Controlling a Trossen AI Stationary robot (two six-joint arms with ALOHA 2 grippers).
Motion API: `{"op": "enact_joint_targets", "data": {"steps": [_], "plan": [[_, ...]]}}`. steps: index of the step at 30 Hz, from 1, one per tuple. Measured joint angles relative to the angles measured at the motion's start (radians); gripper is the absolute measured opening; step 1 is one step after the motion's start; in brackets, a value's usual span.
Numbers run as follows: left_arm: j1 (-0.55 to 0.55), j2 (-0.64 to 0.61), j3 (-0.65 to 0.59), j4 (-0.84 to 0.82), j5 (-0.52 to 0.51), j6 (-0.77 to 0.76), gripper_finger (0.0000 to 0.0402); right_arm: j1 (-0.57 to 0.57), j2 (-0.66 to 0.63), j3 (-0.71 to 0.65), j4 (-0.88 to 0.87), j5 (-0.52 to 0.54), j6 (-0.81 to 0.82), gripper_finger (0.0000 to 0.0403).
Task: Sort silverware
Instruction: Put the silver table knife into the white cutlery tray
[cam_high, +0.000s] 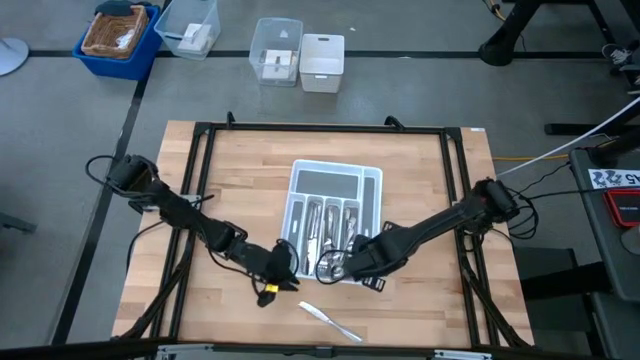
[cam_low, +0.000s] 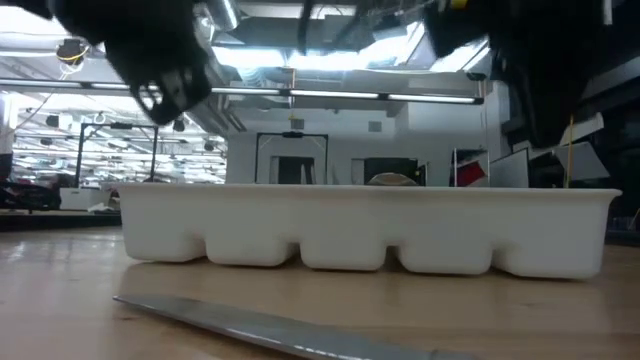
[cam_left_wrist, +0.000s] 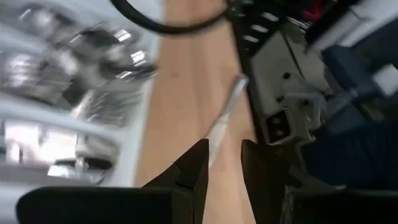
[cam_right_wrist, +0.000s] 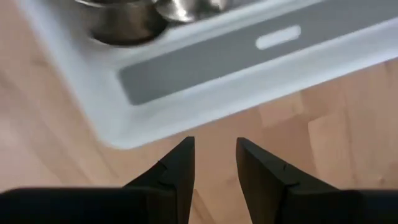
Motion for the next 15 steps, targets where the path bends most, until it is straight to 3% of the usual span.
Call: {"op": "enact_joint_targets", "data": {"steps": [7, 15], "plan": [[-0.039, 0.007, 0.08, -0.001, -0.001, 0.238, 0.0085, 0.003, -0.118, 0.0, 0.072, 0.096, 0.062, 0.012], [-0.039, 0.043, 0.168, 0.003, -0.014, 0.303, 0.0085, 0.004, -0.179, 0.0, 0.19, 0.058, 0.062, 0.012]]}}
